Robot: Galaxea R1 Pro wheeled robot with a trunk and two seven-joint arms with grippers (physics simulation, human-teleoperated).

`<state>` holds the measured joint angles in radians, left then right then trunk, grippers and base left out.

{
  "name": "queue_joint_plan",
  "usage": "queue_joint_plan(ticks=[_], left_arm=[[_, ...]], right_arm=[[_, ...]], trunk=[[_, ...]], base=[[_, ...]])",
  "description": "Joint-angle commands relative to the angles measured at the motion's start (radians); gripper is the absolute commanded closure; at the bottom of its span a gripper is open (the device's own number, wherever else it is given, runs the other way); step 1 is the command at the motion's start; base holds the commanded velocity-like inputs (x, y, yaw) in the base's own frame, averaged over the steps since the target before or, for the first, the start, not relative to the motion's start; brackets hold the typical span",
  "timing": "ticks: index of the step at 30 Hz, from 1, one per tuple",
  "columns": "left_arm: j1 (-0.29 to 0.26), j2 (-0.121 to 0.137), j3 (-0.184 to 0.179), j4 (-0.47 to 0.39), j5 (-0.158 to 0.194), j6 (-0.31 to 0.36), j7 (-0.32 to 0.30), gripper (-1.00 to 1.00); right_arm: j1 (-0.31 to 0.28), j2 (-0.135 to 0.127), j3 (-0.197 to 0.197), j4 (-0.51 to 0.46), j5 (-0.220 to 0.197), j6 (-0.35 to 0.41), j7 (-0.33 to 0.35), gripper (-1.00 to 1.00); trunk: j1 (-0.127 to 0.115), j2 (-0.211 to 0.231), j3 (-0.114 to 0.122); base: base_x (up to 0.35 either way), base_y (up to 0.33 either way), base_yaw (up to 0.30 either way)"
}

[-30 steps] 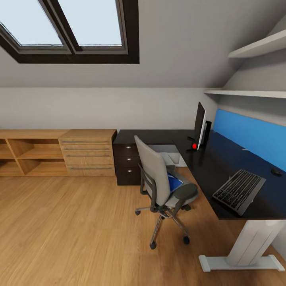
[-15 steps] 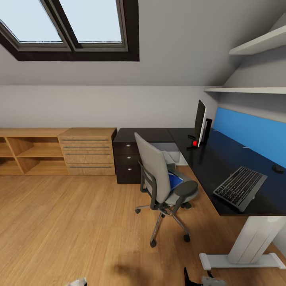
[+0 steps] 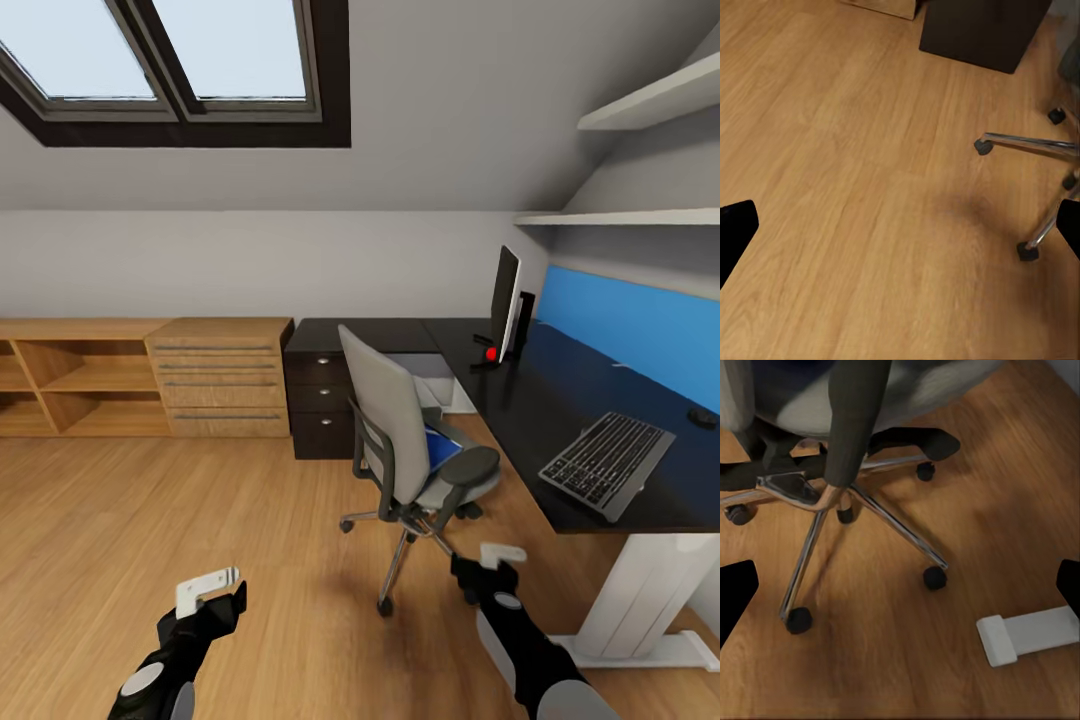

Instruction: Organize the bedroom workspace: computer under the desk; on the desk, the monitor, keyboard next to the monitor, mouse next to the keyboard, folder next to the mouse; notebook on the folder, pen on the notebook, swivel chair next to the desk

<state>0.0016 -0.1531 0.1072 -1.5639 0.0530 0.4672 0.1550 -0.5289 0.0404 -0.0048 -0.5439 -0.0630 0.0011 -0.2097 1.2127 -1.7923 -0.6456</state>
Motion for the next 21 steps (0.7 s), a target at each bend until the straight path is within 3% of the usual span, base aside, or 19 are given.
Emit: queue_joint_plan(ticks=[1, 9, 15, 17, 18, 21], left_arm=[[0.0, -0.001, -0.004, -0.007, 0.006, 0.008, 0.004, -1.0], [-0.002, 0.0, -0.019, -0.009, 0.006, 0.019, 0.004, -1.0], [-0.001, -0.001, -0.022, -0.013, 0.005, 0.015, 0.007, -1.0], [0.0, -0.003, -0.034, -0.015, 0.004, 0.008, 0.007, -1.0], [0.014, -0.001, -0.091, -0.017, 0.002, -0.003, 0.016, -1.0], [0.018, -0.001, -0.102, -0.017, 0.002, -0.005, 0.052, -1.0]], right_arm=[[-0.007, 0.001, -0.001, 0.002, -0.007, 0.005, -0.003, -1.0], [-0.03, 0.004, 0.001, 0.079, -0.007, -0.076, -0.006, -1.0], [-0.03, 0.011, 0.001, 0.086, -0.006, -0.092, -0.002, -1.0], [-0.03, 0.012, 0.001, 0.085, -0.007, -0.095, -0.002, -1.0], [-0.029, 0.011, 0.0, 0.082, -0.007, -0.147, -0.004, -1.0], [-0.029, 0.01, -0.001, 0.077, -0.006, -0.161, -0.005, -1.0]], trunk=[[0.004, -0.008, -0.004], [0.035, -0.064, -0.029], [0.058, -0.106, -0.048], [0.065, -0.12, -0.054], [0.069, -0.127, -0.057], [0.081, -0.148, -0.067]], base=[[0.0, 0.0, 0.0], [0.0, 0.0, 0.0], [0.0, 0.0, 0.0], [0.0, 0.0, 0.0], [0.0, 0.0, 0.0], [0.0, 0.0, 0.0]])
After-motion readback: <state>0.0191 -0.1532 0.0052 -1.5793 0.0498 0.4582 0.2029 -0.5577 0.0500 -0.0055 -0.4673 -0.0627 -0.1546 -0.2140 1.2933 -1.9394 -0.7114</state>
